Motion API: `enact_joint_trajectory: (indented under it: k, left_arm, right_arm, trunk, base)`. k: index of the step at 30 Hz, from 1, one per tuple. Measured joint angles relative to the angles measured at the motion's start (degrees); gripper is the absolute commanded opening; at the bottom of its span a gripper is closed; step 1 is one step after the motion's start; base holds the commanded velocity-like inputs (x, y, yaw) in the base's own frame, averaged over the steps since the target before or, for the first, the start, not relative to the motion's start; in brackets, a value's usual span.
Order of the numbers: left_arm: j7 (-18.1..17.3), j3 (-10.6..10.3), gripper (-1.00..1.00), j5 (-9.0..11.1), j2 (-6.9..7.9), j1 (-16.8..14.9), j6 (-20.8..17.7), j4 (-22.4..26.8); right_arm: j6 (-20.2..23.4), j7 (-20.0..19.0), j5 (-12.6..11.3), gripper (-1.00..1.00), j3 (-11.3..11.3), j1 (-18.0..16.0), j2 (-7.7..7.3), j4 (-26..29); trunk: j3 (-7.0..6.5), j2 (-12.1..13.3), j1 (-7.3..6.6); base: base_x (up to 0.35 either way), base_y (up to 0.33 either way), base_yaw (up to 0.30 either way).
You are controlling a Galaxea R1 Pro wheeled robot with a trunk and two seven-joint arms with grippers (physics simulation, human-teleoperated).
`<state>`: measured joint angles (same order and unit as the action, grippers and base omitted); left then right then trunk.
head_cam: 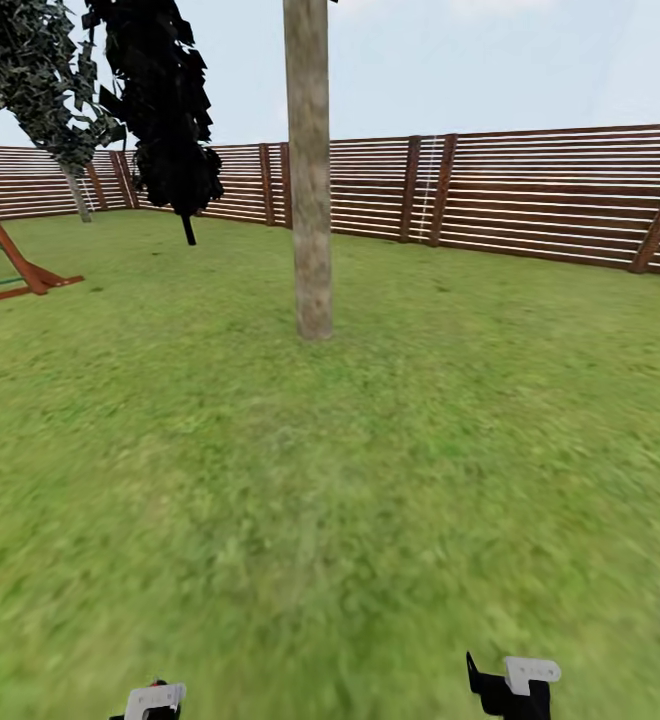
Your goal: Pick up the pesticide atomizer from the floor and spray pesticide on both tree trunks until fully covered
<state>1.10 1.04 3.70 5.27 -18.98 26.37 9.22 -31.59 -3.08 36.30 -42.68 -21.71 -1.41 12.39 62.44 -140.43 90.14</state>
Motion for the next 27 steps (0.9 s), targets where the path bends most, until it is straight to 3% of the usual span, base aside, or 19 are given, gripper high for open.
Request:
enact_joint_trajectory:
  k: [27]
  left_arm:
    - [0.00,0.00,-1.00,0.00,0.00,0.00,0.00,0.00]
  right_arm:
    - [-0.04,0.00,0.00,1.00,0.05,0.00,0.00,0.00]
  trunk:
    - [0.00,0.00,0.00]
  base:
    - [0.339,0.000,0.000]
